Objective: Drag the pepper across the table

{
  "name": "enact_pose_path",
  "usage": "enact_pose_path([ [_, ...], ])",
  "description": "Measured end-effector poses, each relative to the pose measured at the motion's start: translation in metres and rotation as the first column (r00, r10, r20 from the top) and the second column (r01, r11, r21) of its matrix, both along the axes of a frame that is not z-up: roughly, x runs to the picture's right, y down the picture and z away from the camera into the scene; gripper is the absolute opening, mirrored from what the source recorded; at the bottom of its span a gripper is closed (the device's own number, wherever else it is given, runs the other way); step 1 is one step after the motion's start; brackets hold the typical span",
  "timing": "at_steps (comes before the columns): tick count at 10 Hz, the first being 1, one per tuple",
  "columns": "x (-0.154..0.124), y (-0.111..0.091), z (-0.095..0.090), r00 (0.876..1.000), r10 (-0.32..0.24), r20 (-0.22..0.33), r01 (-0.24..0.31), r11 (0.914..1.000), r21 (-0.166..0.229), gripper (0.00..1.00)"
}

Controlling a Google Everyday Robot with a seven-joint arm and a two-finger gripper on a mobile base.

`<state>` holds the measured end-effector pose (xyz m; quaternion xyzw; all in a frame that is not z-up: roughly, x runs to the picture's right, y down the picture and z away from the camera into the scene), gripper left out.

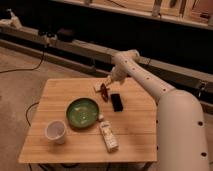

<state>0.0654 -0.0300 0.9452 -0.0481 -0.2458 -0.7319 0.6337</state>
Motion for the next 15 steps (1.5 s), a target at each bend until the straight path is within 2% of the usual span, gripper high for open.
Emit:
enact_pose_path([
  [3,-0.028,-0.003,0.010,0.998,0.008,0.068,-0.011,0.9992,0.039,0.65],
  [5,-0.044,0.003,0.012,0.995,-0.020,0.099,0.014,0.9981,0.060,0.65],
  [7,-0.047,0.014,0.018,0.994,-0.062,0.088,0.056,0.9964,0.063,0.65],
  [9,-0.044,0.023,0.024,0.995,-0.075,0.064,0.072,0.9958,0.056,0.63],
  [12,-0.044,0.032,0.033,0.996,-0.077,0.052,0.074,0.9961,0.047,0.38],
  [15,-0.050,0.037,0.040,0.995,-0.091,0.051,0.089,0.9951,0.042,0.36],
])
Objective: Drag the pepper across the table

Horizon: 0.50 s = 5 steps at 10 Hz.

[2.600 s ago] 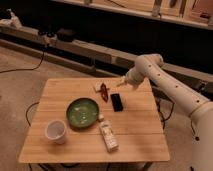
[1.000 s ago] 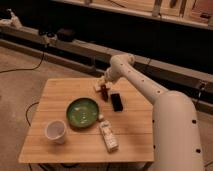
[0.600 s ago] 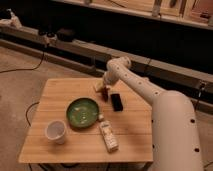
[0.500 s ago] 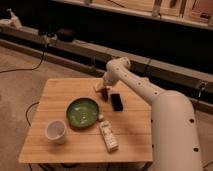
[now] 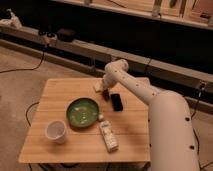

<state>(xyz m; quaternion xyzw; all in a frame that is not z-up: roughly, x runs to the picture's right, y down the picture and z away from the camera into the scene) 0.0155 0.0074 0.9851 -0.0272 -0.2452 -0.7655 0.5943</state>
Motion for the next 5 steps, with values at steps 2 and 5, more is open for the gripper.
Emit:
enact_pose_path([
  [2,-0.001,0.003,0.002,1.000,-0.010,-0.005,0.010,0.9999,-0.006,0.36],
  [5,-0.002,-0.001,-0.014,1.000,0.004,0.021,-0.004,0.9999,-0.012,0.36],
])
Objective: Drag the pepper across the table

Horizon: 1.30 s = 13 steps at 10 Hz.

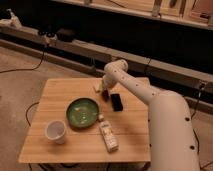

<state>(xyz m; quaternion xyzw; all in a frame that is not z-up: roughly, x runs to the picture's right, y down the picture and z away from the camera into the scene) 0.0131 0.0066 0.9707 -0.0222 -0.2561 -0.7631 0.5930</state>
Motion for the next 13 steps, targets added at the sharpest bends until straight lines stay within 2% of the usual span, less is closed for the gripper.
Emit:
enact_pose_path([
  [3,-0.011,0.004,-0.025,0.999,-0.029,0.035,0.029,0.9996,0.005,0.36],
  [4,-0.012,0.012,-0.033,0.998,-0.044,0.039,0.044,0.9990,-0.002,0.36],
  [6,-0.016,0.035,-0.044,0.996,-0.064,0.055,0.066,0.9973,-0.033,0.36],
  [8,-0.017,0.049,-0.051,0.996,-0.068,0.049,0.071,0.9953,-0.066,0.36],
  [11,0.010,0.066,-0.059,0.998,-0.025,-0.057,0.015,0.9864,-0.164,0.36],
  [13,0.020,0.069,-0.061,0.995,0.003,-0.100,-0.023,0.9804,-0.196,0.36],
])
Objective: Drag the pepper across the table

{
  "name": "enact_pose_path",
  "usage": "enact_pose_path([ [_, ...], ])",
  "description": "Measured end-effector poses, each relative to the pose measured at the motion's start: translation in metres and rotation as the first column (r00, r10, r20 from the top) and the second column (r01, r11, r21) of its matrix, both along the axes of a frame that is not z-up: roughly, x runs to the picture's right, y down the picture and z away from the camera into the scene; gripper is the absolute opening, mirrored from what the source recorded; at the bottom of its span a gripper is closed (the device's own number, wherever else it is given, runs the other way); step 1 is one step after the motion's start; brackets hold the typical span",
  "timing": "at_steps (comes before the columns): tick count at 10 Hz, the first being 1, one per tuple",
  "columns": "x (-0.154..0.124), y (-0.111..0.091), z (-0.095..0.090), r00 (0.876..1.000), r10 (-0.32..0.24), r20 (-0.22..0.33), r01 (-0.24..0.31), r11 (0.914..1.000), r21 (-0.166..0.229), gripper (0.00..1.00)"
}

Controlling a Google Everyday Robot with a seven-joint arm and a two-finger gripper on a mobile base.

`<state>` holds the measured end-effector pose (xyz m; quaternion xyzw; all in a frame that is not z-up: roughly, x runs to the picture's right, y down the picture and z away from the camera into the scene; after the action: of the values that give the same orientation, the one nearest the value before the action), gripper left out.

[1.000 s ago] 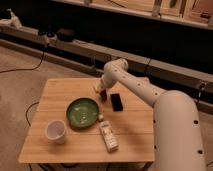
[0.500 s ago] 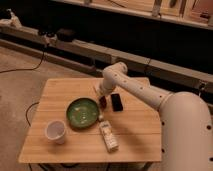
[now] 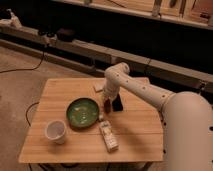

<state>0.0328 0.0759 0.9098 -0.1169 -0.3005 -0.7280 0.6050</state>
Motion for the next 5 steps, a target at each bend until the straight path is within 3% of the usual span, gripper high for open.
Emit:
enact_pose_path([
  [5,-0.0008,-0.0003,-0.0002,1.000,0.000,0.001,0.000,1.0000,0.001,0.36],
])
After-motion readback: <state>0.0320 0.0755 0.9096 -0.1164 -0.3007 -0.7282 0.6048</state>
